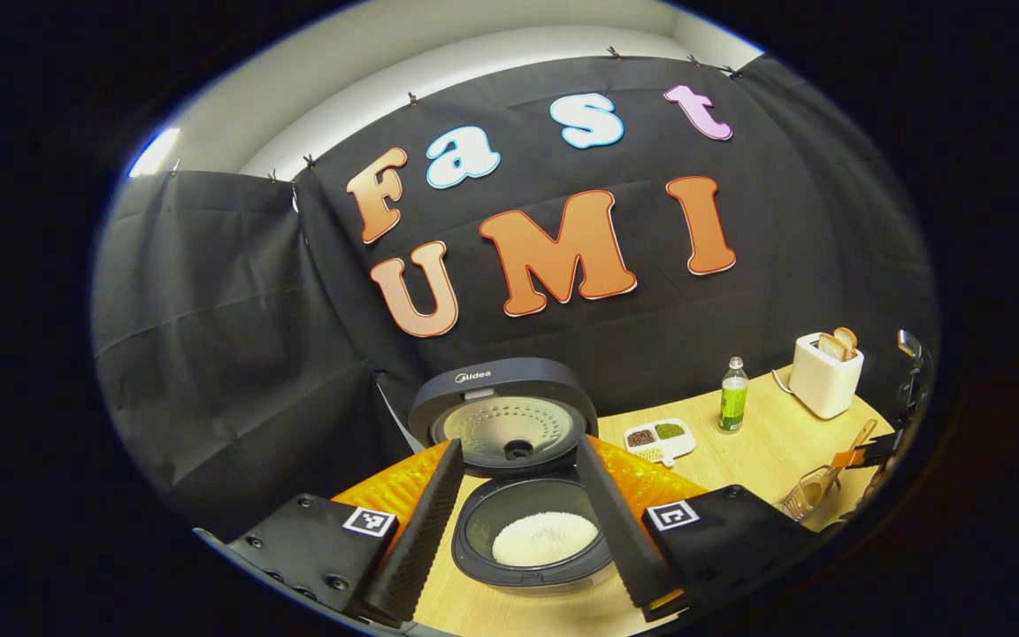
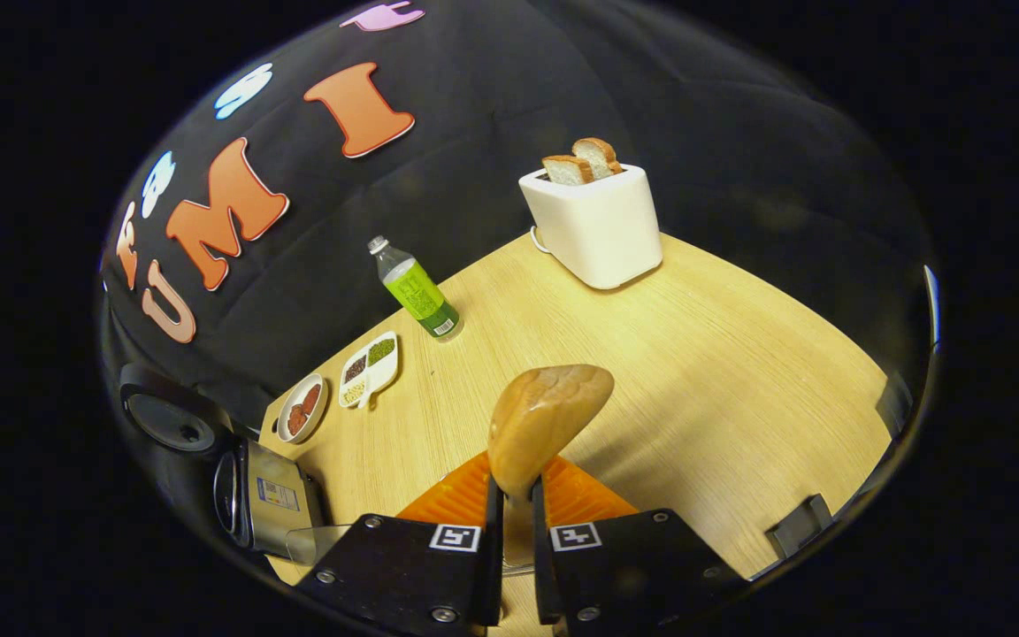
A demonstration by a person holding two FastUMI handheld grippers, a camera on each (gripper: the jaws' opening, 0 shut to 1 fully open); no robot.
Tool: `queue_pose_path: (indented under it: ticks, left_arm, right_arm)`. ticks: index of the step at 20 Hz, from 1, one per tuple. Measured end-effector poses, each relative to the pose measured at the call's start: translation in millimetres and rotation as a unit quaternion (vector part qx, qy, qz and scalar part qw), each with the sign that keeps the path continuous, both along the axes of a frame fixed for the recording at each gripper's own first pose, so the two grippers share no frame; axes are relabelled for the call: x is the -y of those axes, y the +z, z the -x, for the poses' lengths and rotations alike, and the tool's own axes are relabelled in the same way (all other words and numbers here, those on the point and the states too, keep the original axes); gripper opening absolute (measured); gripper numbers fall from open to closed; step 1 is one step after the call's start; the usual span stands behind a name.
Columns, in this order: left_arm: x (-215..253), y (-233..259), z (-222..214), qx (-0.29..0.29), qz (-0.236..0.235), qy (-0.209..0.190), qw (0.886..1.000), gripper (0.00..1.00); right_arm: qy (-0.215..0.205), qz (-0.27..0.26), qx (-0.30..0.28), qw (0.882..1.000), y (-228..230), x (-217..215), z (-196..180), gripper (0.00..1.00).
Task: Close the left gripper, press the button to open the rice cooker; take a wooden spoon from the chopstick holder with the right hand, scoop a spoonful of rice and pour it into the rice cooker, then put the wooden spoon back into the chopstick holder.
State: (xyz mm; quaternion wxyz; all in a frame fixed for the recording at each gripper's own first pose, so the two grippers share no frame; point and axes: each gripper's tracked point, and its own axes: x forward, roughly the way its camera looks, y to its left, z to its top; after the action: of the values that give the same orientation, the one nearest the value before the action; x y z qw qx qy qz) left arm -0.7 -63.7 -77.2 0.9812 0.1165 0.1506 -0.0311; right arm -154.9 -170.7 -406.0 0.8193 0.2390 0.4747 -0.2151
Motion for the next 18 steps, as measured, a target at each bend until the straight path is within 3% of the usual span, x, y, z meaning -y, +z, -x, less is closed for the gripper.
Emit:
queue_pose_path:
  ticks: [3,4,6,7,8,13,18]
  left_arm:
    - [-0.7,-2.6,-1.4,0.0,0.01,-0.008,1.0,0.96]
    - [-3.2,-2.5,-2.0,0.0,0.012,-0.011,1.0,0.88]
    - [-6.4,-3.4,-3.1,0.003,0.016,-0.016,1.0,0.88]
    - [-8.8,-4.4,-3.4,0.004,0.017,-0.016,1.0,0.94]
    - [-11.2,-3.6,-4.7,0.005,0.019,-0.018,1.0,0.92]
    - [-20.9,-10.3,-7.3,0.005,0.04,-0.022,0.999,0.88]
    - [-32.9,-24.9,-12.3,-0.01,0.062,-0.02,0.998,0.88]
  right_arm:
    - [-0.008,0.003,-0.016,1.0,2.5,-1.1,4.8,0.12]
    - [-0.014,0.002,-0.024,1.0,5.5,-1.7,9.4,0.11]
    - [-0.029,0.01,-0.012,0.999,18.2,-0.9,4.0,0.11]
    - [-0.034,0.012,-0.006,0.999,27.4,-2.8,1.3,0.11]
    - [-0.037,0.014,0.004,0.999,35.9,-4.1,-4.5,0.11]
    - [-0.016,0.023,0.058,0.998,95.3,-17.2,-20.5,0.11]
    - [0.028,0.004,0.082,0.996,120.7,-60.5,-24.8,0.11]
